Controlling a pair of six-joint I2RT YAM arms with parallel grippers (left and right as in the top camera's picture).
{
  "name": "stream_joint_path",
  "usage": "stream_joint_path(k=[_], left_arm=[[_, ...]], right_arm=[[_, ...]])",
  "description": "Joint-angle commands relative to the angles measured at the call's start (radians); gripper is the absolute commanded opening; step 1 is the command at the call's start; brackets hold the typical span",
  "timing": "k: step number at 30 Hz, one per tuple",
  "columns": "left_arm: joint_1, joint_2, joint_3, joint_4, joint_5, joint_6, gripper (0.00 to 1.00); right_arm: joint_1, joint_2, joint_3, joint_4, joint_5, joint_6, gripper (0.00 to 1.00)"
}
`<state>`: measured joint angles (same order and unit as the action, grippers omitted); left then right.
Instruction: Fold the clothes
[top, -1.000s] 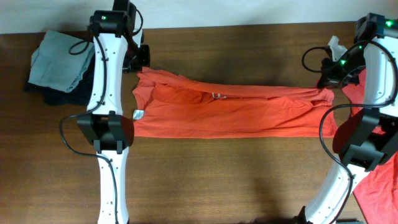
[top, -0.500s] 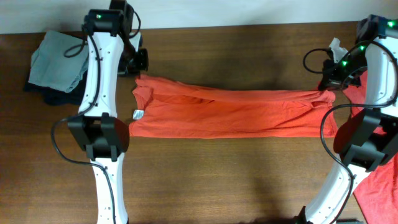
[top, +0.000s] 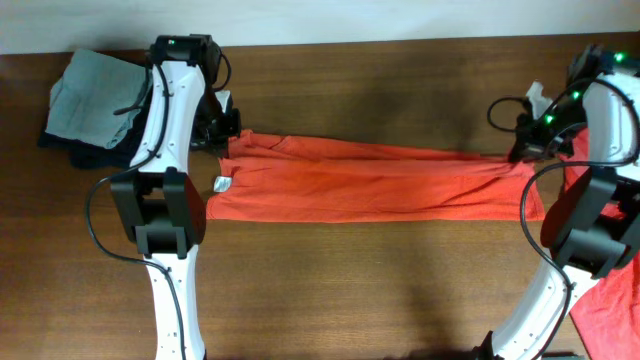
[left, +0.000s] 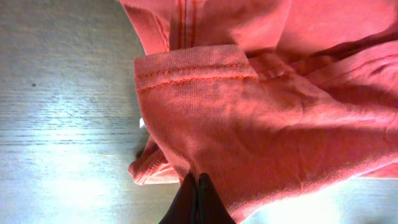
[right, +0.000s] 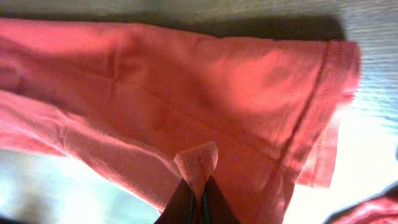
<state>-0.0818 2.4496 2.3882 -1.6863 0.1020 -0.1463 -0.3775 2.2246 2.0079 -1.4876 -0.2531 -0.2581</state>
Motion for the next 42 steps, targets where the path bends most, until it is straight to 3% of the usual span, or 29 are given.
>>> stream_joint_path(k=[1, 12, 26, 42], left_arm=[[0.003, -0.01, -0.043, -0.002, 0.01, -0.025, 0.01], [0.002, -0.01, -0.172, -0.002, -0.024, -0.048, 0.01], [0.072, -0.138, -0.201, -0.002, -0.043, -0.067, 0.01], [0.071, -0.159, -0.307, 0.021, -0.039, -0.074, 0.01]], right_arm=[[-0.016, -0.032, -0.118, 0.06, 0.002, 0.008, 0.04], [-0.067, -0.032, -0.359, 0.219, 0.002, 0.012, 0.04], [-0.069, -0.032, -0.233, 0.184, -0.001, 0.01, 0.04], [-0.069, -0.03, -0.233, 0.145, 0.09, 0.031, 0.04]])
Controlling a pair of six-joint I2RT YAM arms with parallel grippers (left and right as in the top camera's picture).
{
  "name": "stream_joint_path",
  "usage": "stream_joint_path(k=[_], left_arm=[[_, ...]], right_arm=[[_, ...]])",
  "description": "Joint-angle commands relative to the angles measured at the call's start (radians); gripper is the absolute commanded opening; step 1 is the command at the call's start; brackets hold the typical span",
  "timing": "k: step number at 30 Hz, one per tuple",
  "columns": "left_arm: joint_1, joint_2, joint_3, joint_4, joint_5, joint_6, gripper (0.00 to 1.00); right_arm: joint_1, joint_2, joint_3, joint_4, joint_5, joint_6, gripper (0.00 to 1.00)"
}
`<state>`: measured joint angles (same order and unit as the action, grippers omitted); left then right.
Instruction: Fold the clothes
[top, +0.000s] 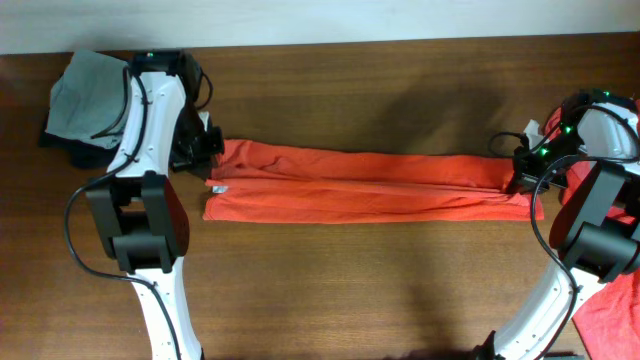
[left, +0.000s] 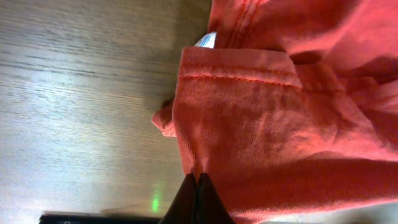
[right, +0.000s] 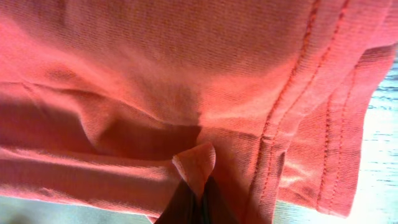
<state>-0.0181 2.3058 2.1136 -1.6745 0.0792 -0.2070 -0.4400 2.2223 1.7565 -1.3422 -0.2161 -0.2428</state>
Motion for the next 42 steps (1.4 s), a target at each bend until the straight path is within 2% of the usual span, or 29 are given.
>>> stream_joint_path(k=[1, 12, 23, 37, 39, 40, 41, 42], left_arm=[[0.007, -0.016, -0.044, 0.016, -0.016, -0.013, 0.01], [0.007, -0.016, -0.087, 0.044, -0.017, -0.017, 0.01], [0.0, -0.016, -0.233, 0.104, -0.06, -0.055, 0.01], [0.002, -0.016, -0.245, 0.129, -0.06, -0.062, 0.01], [0.001, -0.016, -0.245, 0.121, -0.06, -0.061, 0.1], [0.001, -0.016, -0.245, 0.118, -0.06, -0.061, 0.24], [0.002, -0.016, -0.245, 0.117, -0.06, -0.061, 0.45], [0.002, -0.016, -0.245, 0.117, -0.061, -0.061, 0.6]], right_arm=[[-0.006, -0.028, 0.018, -0.001, 0.056, 0.015, 0.04], [-0.006, -0.026, 0.016, -0.009, 0.12, 0.09, 0.04], [-0.006, -0.024, 0.014, -0.008, 0.12, 0.106, 0.04], [-0.005, -0.021, 0.014, 0.005, 0.119, 0.107, 0.06], [-0.005, -0.021, 0.014, 0.005, 0.119, 0.118, 0.12], [-0.005, -0.021, 0.014, 0.005, 0.119, 0.127, 0.19], [-0.005, -0.021, 0.014, 0.003, 0.119, 0.129, 0.33], [-0.005, -0.021, 0.014, 0.0, 0.119, 0.129, 0.37]])
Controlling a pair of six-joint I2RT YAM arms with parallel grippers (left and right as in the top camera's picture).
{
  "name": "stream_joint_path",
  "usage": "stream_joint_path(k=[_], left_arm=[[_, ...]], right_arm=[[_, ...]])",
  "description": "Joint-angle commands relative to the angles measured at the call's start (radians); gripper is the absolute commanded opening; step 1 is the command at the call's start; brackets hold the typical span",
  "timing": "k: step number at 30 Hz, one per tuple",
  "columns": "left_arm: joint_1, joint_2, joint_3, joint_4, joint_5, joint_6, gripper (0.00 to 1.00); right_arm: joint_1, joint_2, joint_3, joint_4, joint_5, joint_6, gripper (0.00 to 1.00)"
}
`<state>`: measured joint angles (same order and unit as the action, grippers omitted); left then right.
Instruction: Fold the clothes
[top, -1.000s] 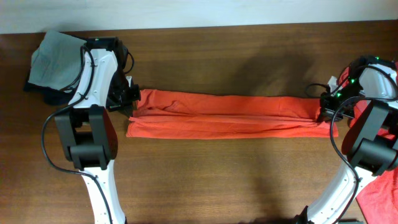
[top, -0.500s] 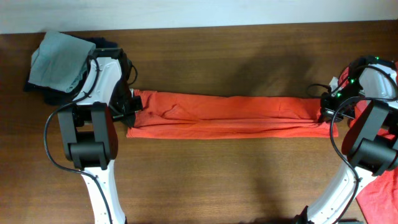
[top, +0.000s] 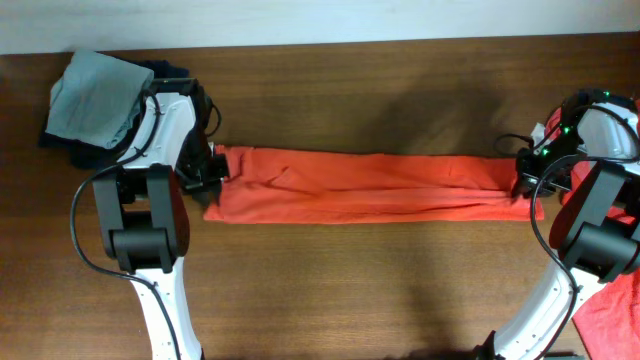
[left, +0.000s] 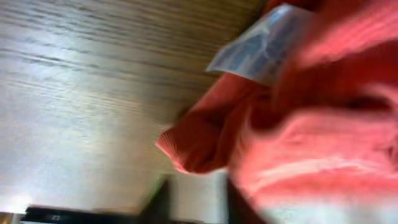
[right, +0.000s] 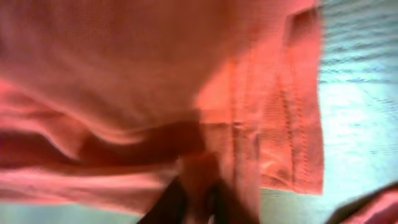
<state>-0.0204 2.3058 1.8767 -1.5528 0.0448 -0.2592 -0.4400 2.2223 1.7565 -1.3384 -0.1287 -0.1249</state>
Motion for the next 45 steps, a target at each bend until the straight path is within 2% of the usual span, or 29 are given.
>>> stream_joint_path(k=[1, 3, 5, 10, 14, 15, 18, 19, 21, 25, 29, 32, 36, 39, 45], left_arm=[[0.004, -0.016, -0.008, -0.004, -0.026, -0.009, 0.7], [0.004, -0.016, -0.007, -0.003, -0.026, -0.009, 0.8], [0.004, -0.016, 0.006, -0.003, -0.026, -0.009, 0.84], [0.004, -0.016, 0.16, -0.045, -0.026, -0.01, 0.85], [0.002, -0.016, 0.336, -0.079, 0.014, -0.009, 0.85], [-0.002, -0.016, 0.372, -0.08, 0.041, -0.009, 0.82], [-0.018, -0.016, 0.417, -0.059, 0.095, -0.008, 0.42], [-0.027, -0.016, 0.417, -0.048, 0.098, -0.008, 0.35], [-0.053, -0.011, 0.409, -0.037, 0.098, -0.005, 0.31], [-0.108, -0.011, 0.367, -0.021, 0.096, 0.03, 0.31], [-0.146, -0.011, 0.293, 0.024, 0.086, 0.03, 0.31], [-0.156, -0.01, 0.214, 0.071, 0.087, 0.029, 0.31], [-0.153, -0.01, 0.11, 0.121, 0.087, 0.029, 0.29], [-0.153, -0.01, 0.063, 0.17, 0.088, 0.029, 0.28], [-0.153, -0.01, 0.037, 0.212, 0.077, 0.029, 0.28]], right_arm=[[-0.005, -0.021, 0.014, -0.007, 0.032, 0.011, 0.43], [-0.005, -0.021, 0.015, -0.009, 0.03, 0.011, 0.58], [-0.005, -0.022, 0.019, -0.008, 0.012, 0.011, 0.67], [-0.005, -0.023, 0.112, -0.042, -0.056, 0.01, 0.76], [-0.002, -0.023, 0.238, -0.142, -0.064, 0.005, 0.78], [0.002, -0.023, 0.272, -0.174, -0.064, -0.004, 0.79], [0.022, -0.023, 0.33, -0.239, -0.082, -0.055, 0.8], [0.03, -0.023, 0.336, -0.252, -0.085, -0.064, 0.81], [0.05, -0.023, 0.335, -0.262, -0.09, -0.087, 0.81], [0.099, -0.022, 0.321, -0.251, -0.124, -0.134, 0.81], [0.164, -0.022, 0.321, -0.221, -0.173, -0.134, 0.69], [0.233, -0.021, 0.321, -0.197, -0.179, -0.134, 0.39], [0.346, -0.021, 0.321, -0.168, -0.178, -0.15, 0.12], [0.428, -0.021, 0.321, -0.137, -0.178, -0.153, 0.04], [0.584, -0.008, 0.312, -0.043, -0.175, -0.161, 0.04]])
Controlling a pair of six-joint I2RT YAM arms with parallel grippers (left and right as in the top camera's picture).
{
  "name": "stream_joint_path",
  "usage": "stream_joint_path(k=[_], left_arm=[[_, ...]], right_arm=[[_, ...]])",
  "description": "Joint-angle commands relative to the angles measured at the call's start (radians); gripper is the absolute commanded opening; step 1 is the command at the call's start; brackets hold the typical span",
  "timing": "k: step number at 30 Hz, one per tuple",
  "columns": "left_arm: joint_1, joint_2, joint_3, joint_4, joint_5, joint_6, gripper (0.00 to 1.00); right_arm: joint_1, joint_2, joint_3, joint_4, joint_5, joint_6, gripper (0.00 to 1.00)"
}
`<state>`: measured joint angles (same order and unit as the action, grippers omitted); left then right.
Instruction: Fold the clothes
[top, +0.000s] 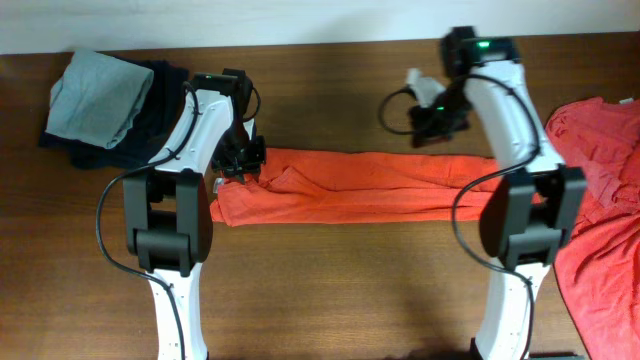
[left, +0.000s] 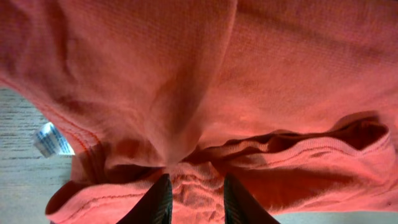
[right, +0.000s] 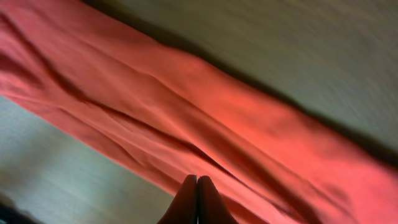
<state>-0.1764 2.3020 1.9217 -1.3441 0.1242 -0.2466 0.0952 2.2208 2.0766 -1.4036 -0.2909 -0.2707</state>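
An orange garment (top: 380, 190) lies folded lengthwise into a long narrow strip across the table (top: 330, 290). My left gripper (top: 243, 160) is over the strip's bunched left end. In the left wrist view it (left: 194, 196) stands open with crumpled orange cloth (left: 261, 74) under its fingers and a white label (left: 53, 138) at the left. My right gripper (top: 428, 128) hovers beyond the strip's far edge, right of the middle. The right wrist view shows it (right: 197, 186) shut on nothing above the orange cloth (right: 205, 118).
A pile of grey and dark clothes (top: 95, 95) sits at the back left corner. Another red garment (top: 600, 210) is spread at the right edge of the table. Cables loop beside both arms.
My right gripper has left the strip's right end and is now above its far edge near the middle, shut and empty. My left gripper has shifted right onto the left end and stands open.
Both grippers were shut on the two ends of the garment's far edge, stretched between them. Then that edge lay nearer the front. Then it lay over the near half as a narrow strip. Now both have let go and the strip lies flat.
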Motion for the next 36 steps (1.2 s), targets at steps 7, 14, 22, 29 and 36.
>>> stream_joint_path(k=[7, 14, 22, 29, 36], left_arm=[[0.008, -0.006, -0.008, 0.002, -0.039, 0.016, 0.28], [0.009, -0.006, -0.008, 0.002, -0.042, 0.016, 0.28], [0.009, -0.006, -0.008, 0.058, -0.042, 0.068, 0.2], [0.009, -0.006, -0.01, 0.077, -0.058, 0.084, 0.19], [0.009, -0.006, -0.01, 0.077, -0.068, 0.084, 0.19]], right_arm=[[0.193, 0.019, -0.127, 0.193, -0.011, -0.117, 0.04], [0.222, 0.019, -0.282, 0.306, 0.021, -0.119, 0.04], [0.225, 0.019, -0.383, 0.38, 0.033, -0.145, 0.04], [0.225, 0.019, -0.382, 0.365, 0.032, -0.144, 0.04], [0.225, 0.017, -0.376, 0.306, -0.038, -0.145, 0.04]])
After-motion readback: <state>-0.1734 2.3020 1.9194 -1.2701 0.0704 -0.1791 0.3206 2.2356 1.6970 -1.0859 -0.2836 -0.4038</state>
